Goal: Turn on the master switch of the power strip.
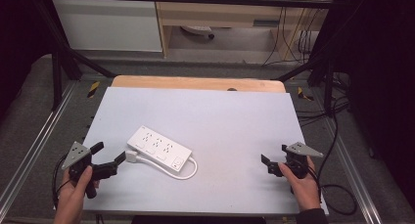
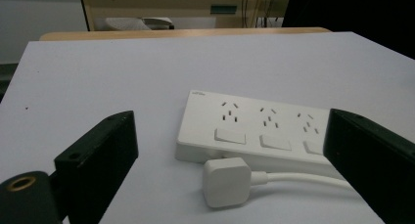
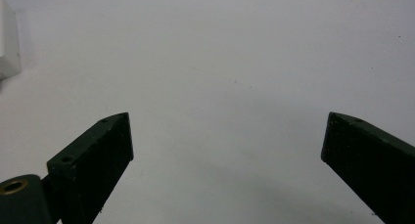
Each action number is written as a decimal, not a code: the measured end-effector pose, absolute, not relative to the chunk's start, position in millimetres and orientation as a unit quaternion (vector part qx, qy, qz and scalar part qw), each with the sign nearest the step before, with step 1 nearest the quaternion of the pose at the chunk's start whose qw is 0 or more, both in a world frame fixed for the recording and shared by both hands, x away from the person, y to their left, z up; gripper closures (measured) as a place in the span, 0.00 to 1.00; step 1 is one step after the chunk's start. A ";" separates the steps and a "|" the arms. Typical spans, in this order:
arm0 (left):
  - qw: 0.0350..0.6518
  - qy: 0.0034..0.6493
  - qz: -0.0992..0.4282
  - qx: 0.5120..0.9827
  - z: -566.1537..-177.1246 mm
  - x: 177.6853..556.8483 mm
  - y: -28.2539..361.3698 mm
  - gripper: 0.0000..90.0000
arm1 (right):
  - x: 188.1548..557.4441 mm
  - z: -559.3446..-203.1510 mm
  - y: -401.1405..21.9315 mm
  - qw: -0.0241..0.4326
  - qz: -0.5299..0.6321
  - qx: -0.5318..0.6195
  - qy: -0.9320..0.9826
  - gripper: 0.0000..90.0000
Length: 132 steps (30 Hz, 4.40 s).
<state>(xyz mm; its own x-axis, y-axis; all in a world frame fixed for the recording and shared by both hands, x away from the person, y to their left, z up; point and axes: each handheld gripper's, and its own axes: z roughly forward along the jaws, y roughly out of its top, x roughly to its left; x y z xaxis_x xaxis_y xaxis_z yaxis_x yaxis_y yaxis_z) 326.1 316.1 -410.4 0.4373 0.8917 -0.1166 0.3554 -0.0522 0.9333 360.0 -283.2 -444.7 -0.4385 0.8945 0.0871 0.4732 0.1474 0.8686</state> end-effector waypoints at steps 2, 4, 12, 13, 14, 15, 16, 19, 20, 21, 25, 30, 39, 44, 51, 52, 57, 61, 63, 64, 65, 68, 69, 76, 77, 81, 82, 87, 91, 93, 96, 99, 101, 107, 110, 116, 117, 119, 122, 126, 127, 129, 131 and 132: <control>0.511 0.461 0.261 0.678 -410.7 326.4 316.2 0.07 | 360.4 -445.5 -284.5 0.234 0.450 0.475 0.719 0.06; 0.512 0.460 0.261 0.677 -410.0 325.9 317.0 0.07 | 360.2 -445.4 -285.5 0.232 0.455 0.475 0.717 0.06; 0.516 0.461 0.262 0.673 -409.6 326.0 318.2 0.07 | 360.3 -443.1 -283.6 0.239 0.466 0.470 0.711 0.05; 0.516 0.462 0.262 0.672 -409.5 325.9 318.8 0.07 | 360.4 -442.7 -283.9 0.241 0.466 0.470 0.710 0.05; 0.517 0.462 0.261 0.672 -409.4 325.8 319.0 0.07 | 360.4 -442.4 -284.2 0.241 0.466 0.470 0.709 0.05; 0.517 0.462 0.261 0.672 -409.4 325.8 319.0 0.07 | 360.3 -442.0 -284.1 0.242 0.468 0.471 0.708 0.06; 0.517 0.462 0.261 0.671 -409.3 325.8 319.1 0.07 | 360.2 -441.5 -284.4 0.244 0.468 0.469 0.708 0.06; 0.520 0.462 0.261 0.670 -408.5 325.5 319.3 0.07 | 359.6 -440.1 -284.6 0.247 0.475 0.468 0.703 0.06; 0.520 0.462 0.261 0.670 -408.4 325.4 319.3 0.07 | 359.5 -439.8 -284.5 0.247 0.477 0.468 0.702 0.06; 0.520 0.462 0.260 0.670 -408.3 325.4 319.3 0.07 | 359.5 -439.8 -284.5 0.247 0.477 0.468 0.702 0.06; 0.519 0.462 0.258 0.671 -407.9 325.5 319.3 0.07 | 359.2 -439.0 -282.1 0.246 0.480 0.466 0.702 0.06; 0.523 0.462 0.257 0.668 -407.1 325.5 320.6 0.07 | 359.3 -438.6 -278.4 0.244 0.481 0.461 0.705 0.05; 0.526 0.456 0.256 0.671 -405.6 325.0 319.5 0.07 | 359.2 -437.8 -272.7 0.238 0.483 0.452 0.711 0.05; 0.528 0.452 0.256 0.671 -404.3 324.8 317.5 0.07 | 359.3 -438.1 -271.2 0.237 0.483 0.450 0.713 0.05; 0.535 0.444 0.255 0.672 -398.7 327.5 310.3 0.07 | 359.5 -438.2 -269.8 0.235 0.482 0.449 0.715 0.05; 0.535 0.444 0.255 0.672 -398.7 327.5 310.3 0.07 | 359.6 -438.1 -269.9 0.235 0.482 0.449 0.715 0.05; 0.539 0.438 0.255 0.673 -392.7 329.8 303.5 0.07 | 359.5 -438.1 -269.8 0.234 0.482 0.450 0.715 0.04; 0.544 0.434 0.253 0.672 -388.9 331.4 299.0 0.07 | 359.3 -437.7 -269.9 0.233 0.483 0.450 0.714 0.04; 0.546 0.431 0.252 0.673 -386.2 333.3 294.5 0.07 | 359.5 -437.8 -270.2 0.231 0.484 0.450 0.714 0.04; 0.545 0.430 0.252 0.674 -385.5 333.9 293.5 0.07 | 359.6 -437.9 -270.3 0.231 0.484 0.450 0.714 0.04; 0.545 0.430 0.252 0.674 -385.5 333.9 293.5 0.07 | 359.7 -437.9 -270.4 0.230 0.484 0.450 0.714 0.04; 0.542 0.433 0.260 0.671 -379.6 336.0 292.8 0.06 | 359.3 -437.8 -270.3 0.232 0.483 0.451 0.714 0.05; 0.542 0.433 0.260 0.671 -379.6 336.0 292.8 0.06 | 359.2 -437.6 -270.3 0.232 0.483 0.451 0.714 0.05; 0.548 0.437 0.264 0.662 -371.4 338.1 291.5 0.05 | 359.2 -437.4 -271.0 0.230 0.485 0.452 0.713 0.05; 0.547 0.438 0.265 0.662 -370.6 338.0 290.6 0.05 | 359.1 -437.4 -271.0 0.231 0.484 0.452 0.713 0.05; 0.546 0.438 0.270 0.662 -367.9 339.2 285.1 0.06 | 359.1 -437.2 -271.1 0.233 0.484 0.451 0.713 0.05; 0.544 0.435 0.269 0.665 -366.7 340.6 281.6 0.06 | 359.2 -437.2 -271.4 0.232 0.484 0.451 0.713 0.05; 0.542 0.432 0.267 0.669 -366.8 345.0 274.6 0.06 | 359.1 -437.1 -272.0 0.231 0.486 0.452 0.711 0.04; 0.541 0.429 0.264 0.674 -367.0 348.4 268.7 0.06 | 359.0 -437.0 -272.5 0.231 0.486 0.453 0.711 0.04; 0.542 0.427 0.262 0.675 -366.6 349.7 265.8 0.06 | 359.1 -436.9 -272.7 0.230 0.487 0.455 0.709 0.04; 0.540 0.425 0.260 0.678 -366.5 352.2 260.0 0.06 | 359.2 -436.9 -273.3 0.227 0.488 0.456 0.709 0.04; 0.538 0.424 0.257 0.682 -367.5 354.9 255.2 0.06 | 359.4 -437.0 -273.5 0.226 0.489 0.456 0.708 0.04; 0.537 0.424 0.257 0.682 -367.8 355.8 253.8 0.06 | 359.7 -437.4 -273.9 0.227 0.487 0.456 0.709 0.04; 0.538 0.421 0.250 0.686 -369.1 359.8 244.5 0.07 | 359.4 -437.0 -274.5 0.228 0.488 0.457 0.708 0.04; 0.537 0.420 0.247 0.689 -370.3 361.9 240.4 0.07 | 359.3 -437.0 -274.2 0.228 0.488 0.457 0.707 0.05; 0.536 0.415 0.243 0.694 -372.6 363.6 232.1 0.07 | 359.2 -437.0 -274.3 0.227 0.488 0.457 0.708 0.05; 0.535 0.414 0.242 0.695 -372.9 363.7 231.0 0.07 | 359.2 -437.2 -274.8 0.227 0.487 0.457 0.708 0.05; 0.534 0.413 0.241 0.697 -373.5 364.1 228.7 0.08 | 359.4 -437.3 -274.8 0.226 0.487 0.458 0.708 0.04; 0.532 0.411 0.240 0.701 -374.2 364.7 227.3 0.08 | 359.3 -437.2 -274.5 0.226 0.488 0.458 0.708 0.04; 0.531 0.412 0.238 0.702 -374.4 364.8 227.4 0.08 | 359.5 -437.3 -274.6 0.227 0.487 0.458 0.708 0.04; 0.531 0.411 0.238 0.702 -374.4 364.8 227.4 0.08 | 359.4 -437.3 -274.5 0.226 0.487 0.458 0.708 0.04; 0.530 0.411 0.238 0.703 -374.9 364.7 226.8 0.09 | 359.3 -437.2 -274.4 0.226 0.488 0.458 0.708 0.04; 0.530 0.410 0.237 0.704 -375.5 364.6 226.0 0.10 | 359.4 -437.3 -274.4 0.226 0.488 0.458 0.708 0.04; 0.528 0.410 0.236 0.705 -375.8 364.5 225.5 0.11 | 359.4 -437.3 -274.4 0.226 0.487 0.458 0.708 0.04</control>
